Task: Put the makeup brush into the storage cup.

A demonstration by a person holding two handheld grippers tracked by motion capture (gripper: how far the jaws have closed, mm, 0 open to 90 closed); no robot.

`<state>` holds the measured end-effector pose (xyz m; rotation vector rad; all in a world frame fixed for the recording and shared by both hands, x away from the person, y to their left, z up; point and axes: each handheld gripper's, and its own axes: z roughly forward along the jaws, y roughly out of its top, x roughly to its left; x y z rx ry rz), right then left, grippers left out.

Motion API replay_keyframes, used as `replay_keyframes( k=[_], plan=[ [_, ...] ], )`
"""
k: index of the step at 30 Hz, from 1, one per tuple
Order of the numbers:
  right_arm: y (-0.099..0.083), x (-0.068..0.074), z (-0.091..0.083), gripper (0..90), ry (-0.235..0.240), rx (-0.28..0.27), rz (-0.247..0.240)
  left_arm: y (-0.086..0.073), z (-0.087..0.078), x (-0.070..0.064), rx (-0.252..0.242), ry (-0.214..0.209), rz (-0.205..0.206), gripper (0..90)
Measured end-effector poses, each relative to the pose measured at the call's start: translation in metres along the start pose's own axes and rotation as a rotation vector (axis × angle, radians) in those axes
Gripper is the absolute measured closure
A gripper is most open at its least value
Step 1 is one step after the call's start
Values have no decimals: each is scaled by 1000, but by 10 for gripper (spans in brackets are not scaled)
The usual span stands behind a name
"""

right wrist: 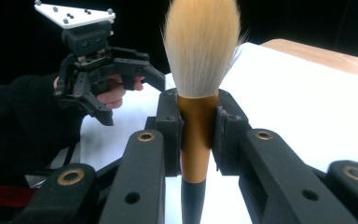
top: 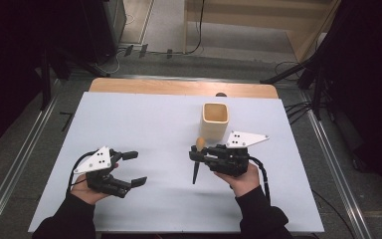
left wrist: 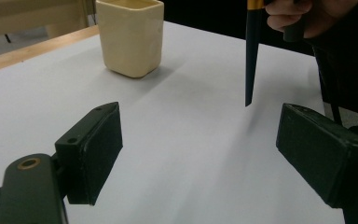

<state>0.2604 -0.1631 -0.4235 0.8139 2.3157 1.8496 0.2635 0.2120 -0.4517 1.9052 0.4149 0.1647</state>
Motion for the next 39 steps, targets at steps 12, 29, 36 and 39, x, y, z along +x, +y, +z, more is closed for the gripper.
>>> replay_keyframes(
  k=[12, 29, 36, 39],
  plan=[
    [3, -8, -14, 765, -63, -11, 1, -3, -13, 0, -18, 23, -2, 147],
    [24, -18, -30, 765, -136, 21, -17, -6, -11, -1, -10, 29, -1, 147],
    [35, -23, -33, 766, -148, 13, -18, -6, -10, -2, -8, 23, 2, 147],
    [41, -23, -34, 765, -150, 13, -25, -6, -10, -2, -6, 26, 4, 147]
  ],
)
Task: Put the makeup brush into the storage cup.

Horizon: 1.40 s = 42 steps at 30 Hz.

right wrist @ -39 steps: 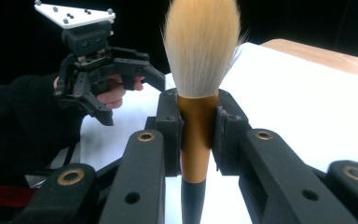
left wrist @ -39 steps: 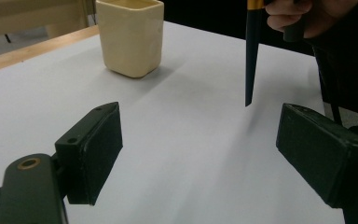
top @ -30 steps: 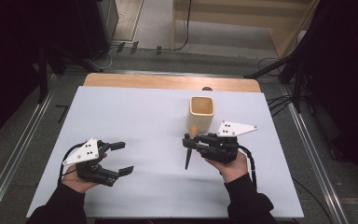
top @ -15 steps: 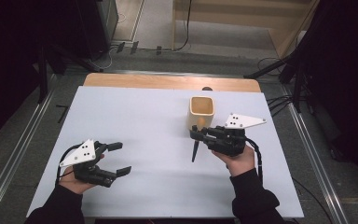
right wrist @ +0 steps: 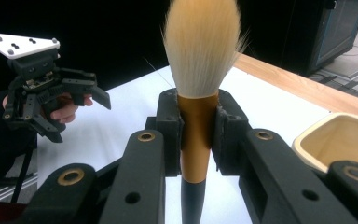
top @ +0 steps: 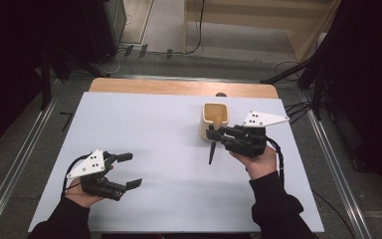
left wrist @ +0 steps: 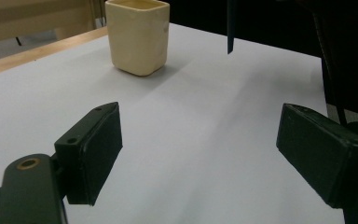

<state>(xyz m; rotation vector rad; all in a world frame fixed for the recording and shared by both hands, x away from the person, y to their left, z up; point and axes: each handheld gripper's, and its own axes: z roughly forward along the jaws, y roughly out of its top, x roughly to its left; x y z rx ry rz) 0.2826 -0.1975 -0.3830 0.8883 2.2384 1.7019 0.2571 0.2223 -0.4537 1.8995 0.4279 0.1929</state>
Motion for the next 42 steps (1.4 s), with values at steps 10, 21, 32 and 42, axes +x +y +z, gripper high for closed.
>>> replay_keyframes(
  k=[10, 21, 32, 42],
  plan=[
    [14, -6, -1, 765, -13, 4, -4, 0, -1, 0, -8, 4, -4, 147],
    [31, -11, 0, 766, -33, -7, -7, 0, -2, 1, -13, 11, -7, 148],
    [52, -20, -3, 766, -67, -17, -18, 0, -3, 1, -16, 12, -15, 149],
    [71, -28, -6, 766, -110, -31, -31, 0, -3, 2, -22, 9, -15, 151]
  ],
)
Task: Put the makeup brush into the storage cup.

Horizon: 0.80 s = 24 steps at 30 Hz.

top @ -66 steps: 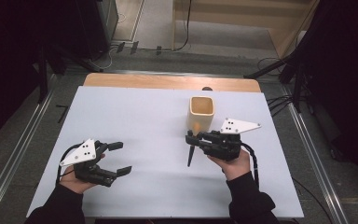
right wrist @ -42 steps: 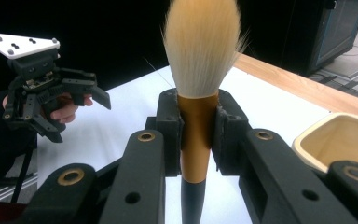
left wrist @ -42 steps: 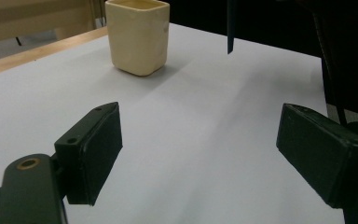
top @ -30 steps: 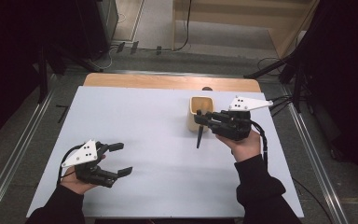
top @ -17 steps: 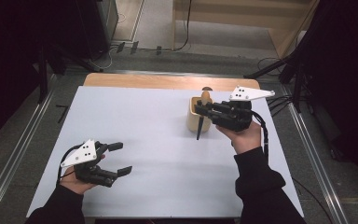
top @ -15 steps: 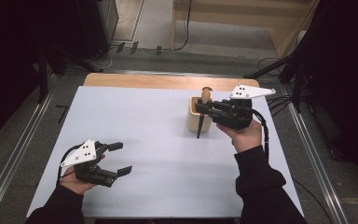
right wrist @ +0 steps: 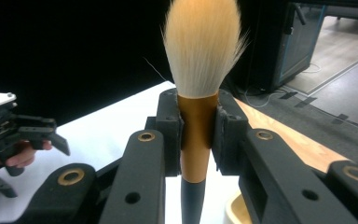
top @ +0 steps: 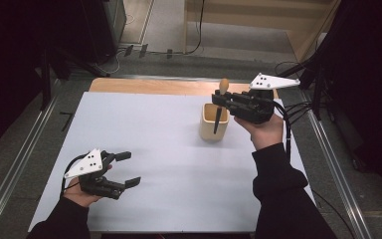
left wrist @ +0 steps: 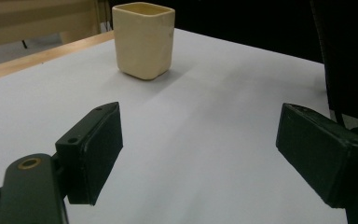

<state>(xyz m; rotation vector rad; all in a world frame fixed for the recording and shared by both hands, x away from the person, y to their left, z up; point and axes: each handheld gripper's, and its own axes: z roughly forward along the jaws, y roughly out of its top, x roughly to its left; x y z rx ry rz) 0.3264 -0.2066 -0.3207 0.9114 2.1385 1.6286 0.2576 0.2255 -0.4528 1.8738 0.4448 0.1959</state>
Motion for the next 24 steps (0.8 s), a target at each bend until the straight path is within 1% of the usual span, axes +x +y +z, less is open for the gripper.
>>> replay_keyframes(
  k=[8, 10, 12, 21, 24],
  plan=[
    [10, -12, 4, 766, -46, -17, 0, 0, -1, 1, -2, -3, 1, 151],
    [13, -15, 6, 766, -55, -14, -3, 0, -2, 2, -6, 2, -3, 151],
    [14, -18, 8, 766, -63, -13, 5, 0, -3, 3, -10, 3, -11, 151],
    [14, -31, 14, 766, -112, -18, 20, -1, -2, 3, -5, 1, -11, 152],
    [12, -36, 15, 765, -130, -30, 26, -1, -2, 3, -7, -2, -12, 152]
  ],
)
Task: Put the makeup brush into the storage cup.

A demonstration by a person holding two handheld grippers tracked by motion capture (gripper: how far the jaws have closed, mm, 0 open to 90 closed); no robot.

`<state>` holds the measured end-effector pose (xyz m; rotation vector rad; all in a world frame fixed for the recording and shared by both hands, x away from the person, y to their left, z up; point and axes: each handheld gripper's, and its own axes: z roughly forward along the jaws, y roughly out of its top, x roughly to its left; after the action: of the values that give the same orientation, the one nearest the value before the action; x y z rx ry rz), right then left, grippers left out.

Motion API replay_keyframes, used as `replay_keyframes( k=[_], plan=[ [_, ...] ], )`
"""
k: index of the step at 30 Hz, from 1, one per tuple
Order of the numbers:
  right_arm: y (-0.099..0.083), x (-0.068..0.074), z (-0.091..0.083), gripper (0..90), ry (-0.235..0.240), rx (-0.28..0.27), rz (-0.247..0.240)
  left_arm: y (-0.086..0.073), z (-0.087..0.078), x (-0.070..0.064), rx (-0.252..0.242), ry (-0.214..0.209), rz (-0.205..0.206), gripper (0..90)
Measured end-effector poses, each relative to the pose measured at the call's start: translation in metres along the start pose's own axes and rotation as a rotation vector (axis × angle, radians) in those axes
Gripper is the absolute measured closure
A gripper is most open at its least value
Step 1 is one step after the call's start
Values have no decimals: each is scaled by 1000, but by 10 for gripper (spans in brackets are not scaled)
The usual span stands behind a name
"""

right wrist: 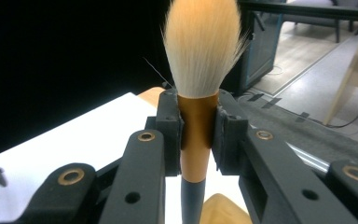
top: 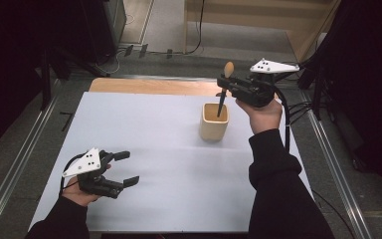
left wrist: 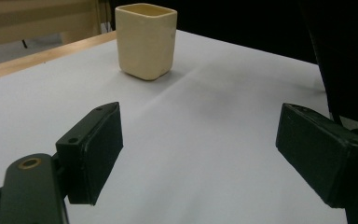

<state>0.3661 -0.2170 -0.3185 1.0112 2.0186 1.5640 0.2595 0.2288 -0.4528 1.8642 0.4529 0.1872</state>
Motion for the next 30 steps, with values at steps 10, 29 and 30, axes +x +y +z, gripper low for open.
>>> replay_keyframes(
  k=[10, 29, 30],
  plan=[
    [-3, -14, 10, 765, -49, 2, 9, 0, 1, 0, 1, -3, 5, 153],
    [-19, -21, 40, 764, -90, 25, -5, 0, -1, 1, -5, 2, 4, 155],
    [-20, -21, 41, 764, -90, 27, 0, 0, -1, 1, -6, 2, 6, 155]
  ],
)
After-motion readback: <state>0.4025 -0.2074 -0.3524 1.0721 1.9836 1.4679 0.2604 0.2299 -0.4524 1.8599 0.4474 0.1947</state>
